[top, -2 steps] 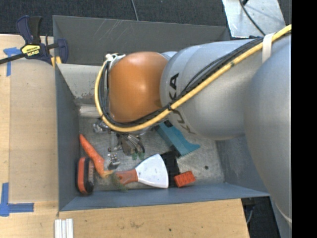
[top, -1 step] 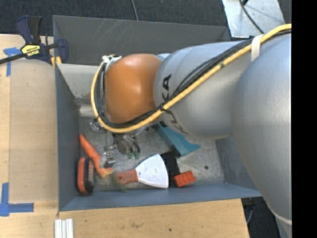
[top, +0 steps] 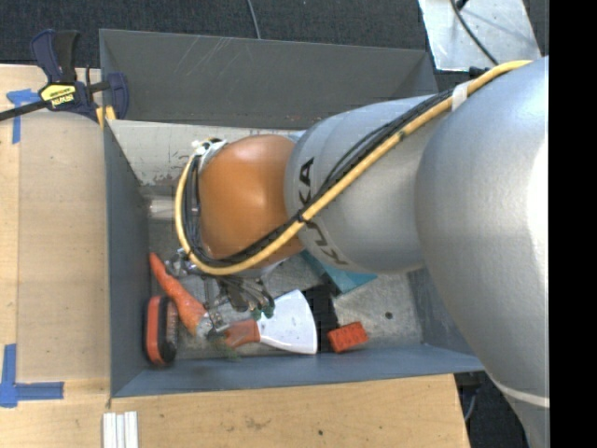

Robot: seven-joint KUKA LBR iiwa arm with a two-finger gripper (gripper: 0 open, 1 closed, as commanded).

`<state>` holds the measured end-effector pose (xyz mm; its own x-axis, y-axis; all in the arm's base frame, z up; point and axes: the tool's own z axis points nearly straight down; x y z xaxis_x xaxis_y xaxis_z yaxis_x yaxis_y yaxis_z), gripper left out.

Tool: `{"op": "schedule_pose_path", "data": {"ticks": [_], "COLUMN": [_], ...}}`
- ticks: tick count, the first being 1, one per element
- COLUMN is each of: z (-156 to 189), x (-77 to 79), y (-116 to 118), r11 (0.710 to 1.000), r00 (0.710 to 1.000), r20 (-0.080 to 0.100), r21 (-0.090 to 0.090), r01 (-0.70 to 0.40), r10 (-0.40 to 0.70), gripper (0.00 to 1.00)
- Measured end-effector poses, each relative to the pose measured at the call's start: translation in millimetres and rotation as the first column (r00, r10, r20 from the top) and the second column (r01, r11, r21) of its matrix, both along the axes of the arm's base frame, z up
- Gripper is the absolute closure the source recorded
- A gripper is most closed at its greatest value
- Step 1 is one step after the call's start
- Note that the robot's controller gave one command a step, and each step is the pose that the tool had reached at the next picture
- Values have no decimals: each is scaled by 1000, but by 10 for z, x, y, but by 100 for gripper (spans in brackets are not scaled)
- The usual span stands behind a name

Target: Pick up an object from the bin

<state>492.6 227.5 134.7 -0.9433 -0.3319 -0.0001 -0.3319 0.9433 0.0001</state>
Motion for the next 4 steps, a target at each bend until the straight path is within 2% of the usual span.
{"op": "schedule_pose_path", "data": {"ticks": [1,2,3,4], "z": [-49,22,-290,-477], "x": [-15,350,359,146], "y": [-16,-371,-149,-178], "r11": [997,972,952,839], "r00": [997,972,952,838], "r20": [1,2,7,22], "r21": [0,2,-1,1], "r01": [-75,-237,-305,-545], "r10": [75,237,305,545], "gripper": [0,0,0,0]}}
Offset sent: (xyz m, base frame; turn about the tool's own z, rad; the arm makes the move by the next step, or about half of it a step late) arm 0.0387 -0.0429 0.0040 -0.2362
